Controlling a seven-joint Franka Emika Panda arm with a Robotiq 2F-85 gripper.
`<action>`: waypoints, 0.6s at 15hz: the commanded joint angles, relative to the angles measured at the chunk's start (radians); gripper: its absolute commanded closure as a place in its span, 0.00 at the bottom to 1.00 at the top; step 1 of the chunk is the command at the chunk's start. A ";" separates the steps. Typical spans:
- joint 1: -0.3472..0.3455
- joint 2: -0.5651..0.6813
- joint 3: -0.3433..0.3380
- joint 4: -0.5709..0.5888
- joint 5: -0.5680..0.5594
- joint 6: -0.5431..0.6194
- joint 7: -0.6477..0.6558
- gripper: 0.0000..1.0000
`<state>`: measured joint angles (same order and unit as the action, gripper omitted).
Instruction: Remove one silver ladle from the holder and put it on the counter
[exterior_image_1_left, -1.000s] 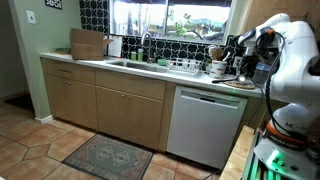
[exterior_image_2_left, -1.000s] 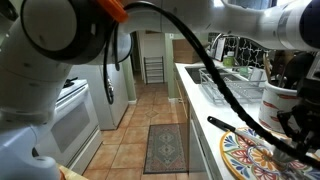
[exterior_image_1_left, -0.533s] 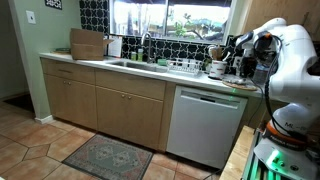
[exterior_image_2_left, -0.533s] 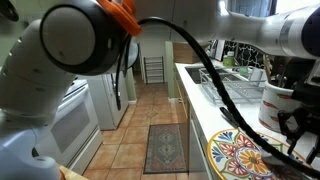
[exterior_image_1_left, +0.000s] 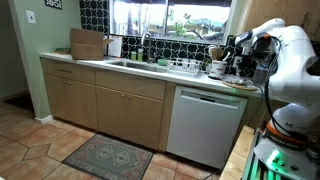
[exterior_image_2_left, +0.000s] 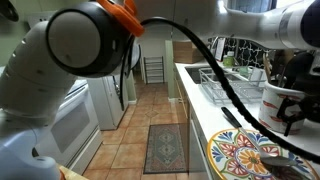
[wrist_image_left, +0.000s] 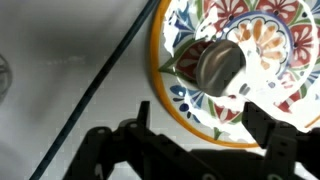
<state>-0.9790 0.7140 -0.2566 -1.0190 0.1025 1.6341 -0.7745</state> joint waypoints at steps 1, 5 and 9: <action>0.058 -0.122 -0.039 -0.065 -0.074 0.085 0.040 0.00; 0.116 -0.288 -0.035 -0.114 -0.141 0.013 -0.016 0.00; 0.197 -0.450 -0.024 -0.183 -0.237 -0.037 0.007 0.00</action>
<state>-0.8385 0.3988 -0.2836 -1.0767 -0.0745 1.6109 -0.7725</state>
